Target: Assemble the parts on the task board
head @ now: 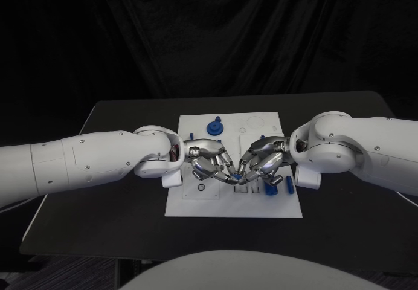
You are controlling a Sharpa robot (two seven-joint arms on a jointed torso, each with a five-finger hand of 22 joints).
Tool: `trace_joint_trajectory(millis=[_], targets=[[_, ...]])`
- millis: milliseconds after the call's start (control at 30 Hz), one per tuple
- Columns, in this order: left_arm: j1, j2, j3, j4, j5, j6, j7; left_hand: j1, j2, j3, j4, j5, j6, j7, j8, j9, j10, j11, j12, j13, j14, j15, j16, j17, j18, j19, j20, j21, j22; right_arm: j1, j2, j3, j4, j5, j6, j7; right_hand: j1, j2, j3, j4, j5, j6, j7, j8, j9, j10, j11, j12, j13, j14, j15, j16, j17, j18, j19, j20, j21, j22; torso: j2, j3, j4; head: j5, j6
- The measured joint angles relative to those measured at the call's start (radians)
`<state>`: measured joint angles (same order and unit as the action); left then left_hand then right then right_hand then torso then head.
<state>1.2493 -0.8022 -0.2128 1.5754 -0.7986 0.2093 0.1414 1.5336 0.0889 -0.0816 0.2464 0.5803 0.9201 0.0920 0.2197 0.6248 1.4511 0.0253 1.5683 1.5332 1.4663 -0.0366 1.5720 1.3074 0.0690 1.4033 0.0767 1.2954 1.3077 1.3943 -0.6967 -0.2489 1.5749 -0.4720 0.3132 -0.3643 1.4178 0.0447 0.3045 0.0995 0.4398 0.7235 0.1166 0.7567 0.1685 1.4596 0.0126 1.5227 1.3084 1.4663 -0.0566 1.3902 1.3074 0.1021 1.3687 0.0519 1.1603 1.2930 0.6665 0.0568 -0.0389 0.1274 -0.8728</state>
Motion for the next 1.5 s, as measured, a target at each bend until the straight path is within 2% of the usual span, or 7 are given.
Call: trace_joint_trajectory(millis=[400, 800, 1100, 1167, 1300, 1433, 1500], targets=[[-0.001, 0.000, 0.000, -0.001, -0.003, -0.012, 0.003, -0.013, 0.013, 0.008, 0.014, -0.160, 0.024, 0.002, -0.026, -0.023, 0.003, 0.003, 0.000, 0.000, -0.001, 0.001, 0.000, 0.000, 0.000, 0.000, 0.000, 0.000, 0.000, 0.000, 0.001, 0.000, 0.000, 0.000, 0.001, -0.005, -0.005, -0.005, 0.009, -0.010, -0.008, 0.000, 0.000, 0.003, 0.000, 0.000, 0.000, 0.000, 0.000, 0.000, 0.000, 0.000, 0.000, 0.000, 0.000, 0.000, -0.003, -0.001, 0.000, 0.0000, 0.0000, 0.002, 0.000], [-0.003, 0.001, 0.000, -0.001, -0.003, -0.007, 0.000, -0.053, 0.010, -0.003, 0.034, -0.156, 0.026, 0.002, -0.037, -0.030, 0.003, 0.003, -0.001, -0.013, -0.001, 0.001, 0.000, 0.000, 0.000, -0.004, 0.004, -0.008, 0.000, -0.001, 0.001, 0.000, 0.000, 0.001, 0.004, -0.006, -0.005, -0.005, 0.009, -0.010, -0.012, 0.000, 0.000, 0.003, 0.000, 0.000, 0.000, 0.000, 0.000, 0.000, 0.000, 0.000, 0.000, 0.000, 0.000, 0.000, -0.003, -0.001, 0.000, 0.0000, -0.0001, 0.002, 0.000], [-0.003, 0.000, 0.001, -0.002, -0.003, 0.001, 0.000, -0.071, 0.014, 0.003, 0.039, -0.052, 0.027, 0.002, -0.055, -0.041, 0.005, 0.001, -0.001, -0.020, -0.001, 0.001, 0.000, 0.000, 0.000, -0.013, 0.009, -0.022, 0.000, -0.001, 0.002, 0.000, -0.002, 0.001, 0.006, -0.007, -0.004, -0.005, 0.012, -0.013, -0.015, 0.000, 0.000, 0.001, 0.000, 0.000, 0.000, 0.000, 0.000, 0.000, 0.000, 0.000, 0.000, 0.000, 0.000, 0.000, -0.002, -0.001, 0.000, 0.0000, -0.0002, 0.004, 0.000], [-0.003, 0.000, 0.001, -0.002, -0.003, 0.005, 0.000, -0.071, 0.014, 0.029, 0.038, 0.007, 0.031, 0.005, -0.060, -0.041, 0.005, 0.001, -0.001, -0.026, -0.001, 0.001, 0.000, 0.000, 0.000, -0.017, 0.005, -0.027, 0.000, -0.002, 0.002, 0.000, -0.002, 0.001, 0.007, -0.007, -0.004, -0.005, 0.012, -0.013, -0.015, 0.000, 0.000, -0.001, 0.000, 0.000, 0.000, 0.000, 0.000, 0.000, 0.000, -0.003, 0.000, 0.000, 0.000, 0.000, -0.002, -0.002, 0.000, 0.0000, -0.0003, 0.005, 0.000], [-0.003, 0.000, 0.001, -0.001, -0.002, 0.008, 0.001, -0.063, 0.023, 0.096, 0.036, 0.059, 0.033, 0.006, -0.052, -0.021, 0.008, -0.002, -0.001, -0.029, -0.001, 0.001, 0.000, 0.000, 0.000, -0.017, 0.005, -0.027, 0.000, -0.002, 0.003, -0.001, -0.003, 0.000, 0.007, -0.008, -0.004, -0.005, 0.015, -0.016, -0.016, 0.000, 0.000, 0.000, 0.000, -0.006, 0.005, -0.005, 0.000, 0.000, 0.000, -0.009, 0.000, 0.000, -0.005, 0.002, -0.016, -0.009, 0.000, 0.0000, -0.0004, 0.006, 0.000], [-0.003, 0.001, 0.001, 0.000, -0.002, 0.011, 0.001, -0.054, 0.014, 0.135, 0.037, 0.092, 0.033, 0.006, -0.043, -0.002, 0.012, -0.006, -0.001, -0.048, -0.001, 0.001, 0.000, 0.000, 0.000, -0.017, 0.005, -0.027, 0.000, -0.002, 0.003, -0.001, -0.003, 0.000, 0.009, -0.008, -0.008, -0.008, 0.009, -0.022, -0.070, -0.010, -0.009, -0.001, 0.000, -0.024, 0.012, -0.012, 0.000, -0.001, 0.003, -0.020, 0.000, 0.000, -0.023, 0.007, -0.046, -0.028, 0.000, 0.0000, -0.0006, 0.007, 0.000], [-0.003, 0.001, 0.001, 0.000, -0.002, 0.013, 0.001, -0.049, 0.009, 0.135, 0.037, 0.098, 0.033, 0.006, -0.039, 0.004, 0.012, -0.006, -0.001, -0.049, -0.001, 0.001, 0.000, 0.000, 0.000, -0.017, 0.005, -0.027, 0.000, -0.002, 0.001, 0.000, -0.002, 0.000, 0.013, -0.007, -0.029, -0.013, 0.015, -0.044, -0.113, -0.034, -0.006, -0.030, 0.004, -0.044, 0.022, -0.019, 0.000, -0.001, 0.013, -0.034, 0.000, 0.009, -0.040, 0.015, -0.074, -0.045, 0.000, 0.0000, -0.0006, 0.007, 0.000]])
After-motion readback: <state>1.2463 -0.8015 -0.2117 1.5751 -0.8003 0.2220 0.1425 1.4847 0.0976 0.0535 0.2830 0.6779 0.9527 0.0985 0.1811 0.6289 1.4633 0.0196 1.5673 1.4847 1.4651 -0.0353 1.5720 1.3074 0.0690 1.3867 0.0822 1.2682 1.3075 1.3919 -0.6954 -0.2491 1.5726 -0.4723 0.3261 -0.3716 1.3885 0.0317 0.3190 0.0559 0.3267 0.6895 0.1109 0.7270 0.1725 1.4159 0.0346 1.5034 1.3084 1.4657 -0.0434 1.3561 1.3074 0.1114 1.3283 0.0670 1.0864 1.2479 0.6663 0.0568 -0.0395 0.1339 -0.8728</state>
